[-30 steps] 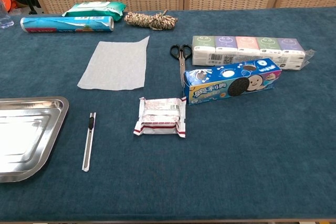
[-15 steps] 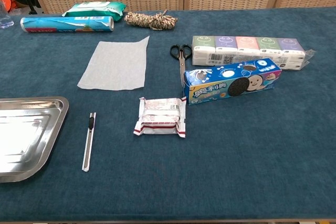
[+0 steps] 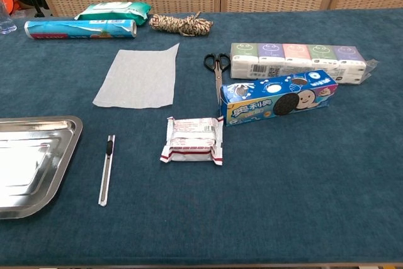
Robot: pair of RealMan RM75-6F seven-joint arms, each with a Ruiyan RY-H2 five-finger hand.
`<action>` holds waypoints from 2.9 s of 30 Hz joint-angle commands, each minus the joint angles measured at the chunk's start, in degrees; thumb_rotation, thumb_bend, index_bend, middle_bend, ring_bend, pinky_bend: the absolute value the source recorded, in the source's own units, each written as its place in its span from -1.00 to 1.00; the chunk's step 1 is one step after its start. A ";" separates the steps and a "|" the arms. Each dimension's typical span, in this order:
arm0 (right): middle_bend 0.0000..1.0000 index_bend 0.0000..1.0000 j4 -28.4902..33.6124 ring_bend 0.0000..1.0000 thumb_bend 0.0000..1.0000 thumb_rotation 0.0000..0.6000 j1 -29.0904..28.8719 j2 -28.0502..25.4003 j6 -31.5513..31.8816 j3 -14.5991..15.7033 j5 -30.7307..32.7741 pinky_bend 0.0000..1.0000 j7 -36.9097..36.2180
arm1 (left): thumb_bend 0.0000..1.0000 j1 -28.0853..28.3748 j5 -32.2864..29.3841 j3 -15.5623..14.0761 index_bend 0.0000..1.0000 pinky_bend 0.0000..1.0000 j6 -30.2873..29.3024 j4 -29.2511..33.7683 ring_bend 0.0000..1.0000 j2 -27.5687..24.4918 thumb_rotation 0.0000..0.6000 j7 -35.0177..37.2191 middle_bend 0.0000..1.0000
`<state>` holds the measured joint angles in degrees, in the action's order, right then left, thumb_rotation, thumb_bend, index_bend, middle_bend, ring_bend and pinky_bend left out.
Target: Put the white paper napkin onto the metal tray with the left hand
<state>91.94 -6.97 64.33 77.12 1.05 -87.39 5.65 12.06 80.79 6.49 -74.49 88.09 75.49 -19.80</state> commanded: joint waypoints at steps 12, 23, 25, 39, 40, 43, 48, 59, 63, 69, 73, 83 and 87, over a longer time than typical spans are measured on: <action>-1.00 -0.78 -0.76 -1.00 -1.00 1.00 0.14 -0.09 1.28 0.06 -1.53 -1.00 -2.17 | -0.77 10.68 -5.06 6.40 -0.84 -1.00 7.92 1.01 -1.00 4.91 -0.25 0.76 -1.00; -1.00 -0.78 -1.05 -1.00 -1.00 1.00 0.28 -0.23 1.96 0.03 -2.08 -1.00 -3.28 | -0.74 15.73 -10.30 6.60 -0.68 -1.00 13.16 1.30 -1.00 9.07 -0.24 -0.92 -1.00; -1.00 -0.77 -1.19 -1.00 -1.00 1.00 0.33 -0.21 2.16 0.01 -2.21 -1.00 -3.52 | -0.72 17.13 -11.39 6.96 -0.67 -1.00 13.95 0.01 -1.00 10.33 -0.24 -2.10 -1.00; -1.00 -0.77 -1.90 -1.00 -1.00 1.00 0.54 -0.36 3.24 -0.21 -2.81 -1.00 -5.65 | -0.57 25.16 -15.42 7.64 -0.61 -1.00 17.22 -3.74 -1.00 15.03 0.00 -10.27 -1.00; -1.00 -0.77 -1.94 -1.00 -1.00 1.00 0.55 -0.40 3.31 -0.21 -2.86 -1.00 -5.81 | -0.57 25.50 -15.73 7.44 -0.61 -1.00 17.43 -3.84 -1.00 15.29 0.02 -10.80 -1.00; -1.00 -0.78 -2.02 -1.00 -1.00 1.00 0.63 -0.53 3.59 -0.26 -2.96 -1.00 -6.35 | -0.57 26.54 -16.53 6.82 -0.60 -1.00 18.07 -4.47 -1.00 16.21 0.06 -12.44 -1.00; -1.00 -0.78 -2.20 -1.00 -1.00 1.00 0.78 -0.71 4.13 -0.40 -3.08 -1.00 -7.18 | -0.54 27.76 -18.84 6.00 -0.57 -1.00 19.29 -5.03 -1.00 17.41 0.20 -13.76 -1.00; -1.00 -0.77 -2.66 -1.00 -1.00 1.00 0.89 -0.62 4.70 -0.56 -3.37 -1.00 -8.12 | -0.42 29.39 -21.79 5.26 -0.56 -1.00 19.59 -7.28 -1.00 19.03 0.40 -13.87 -1.00; -1.00 -0.78 -2.82 -1.00 -1.00 1.00 0.95 -0.49 4.99 -0.65 -3.47 -1.00 -8.37 | -0.40 29.90 -22.51 4.67 -0.55 -1.00 19.86 -7.89 -1.00 19.44 0.41 -13.99 -1.00; -1.00 -0.77 -3.00 -1.00 -1.00 1.00 1.01 -0.48 5.26 -0.75 -3.55 -1.00 -8.82 | -0.39 30.54 -23.25 4.13 -0.51 -1.00 19.77 -8.66 -1.00 20.20 0.43 -14.29 -1.00; -1.00 -0.77 -3.06 -1.00 -1.00 1.00 1.06 -0.50 5.41 -0.79 -3.58 -1.00 -9.01 | -0.39 30.89 -23.59 3.98 -0.50 -1.00 19.74 -9.17 -1.00 20.67 0.51 -14.35 -1.00; -1.00 -0.77 -3.32 -1.00 -1.00 1.00 1.12 -0.49 5.72 -0.94 -3.60 -1.00 -9.62 | -0.36 31.79 -25.27 3.64 -0.47 -1.00 20.39 -10.85 -1.00 21.90 0.57 -14.76 -1.00; -1.00 -0.78 -3.46 -1.00 -1.00 1.00 1.14 -0.47 5.85 -1.03 -3.57 -1.00 -9.91 | -0.36 32.09 -25.68 3.50 -0.47 -1.00 20.55 -11.25 -1.00 22.33 0.62 -14.76 -1.00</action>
<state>88.48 -5.84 63.86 82.96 0.02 -90.96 -4.27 44.14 55.12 9.99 -53.94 76.85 97.82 -34.55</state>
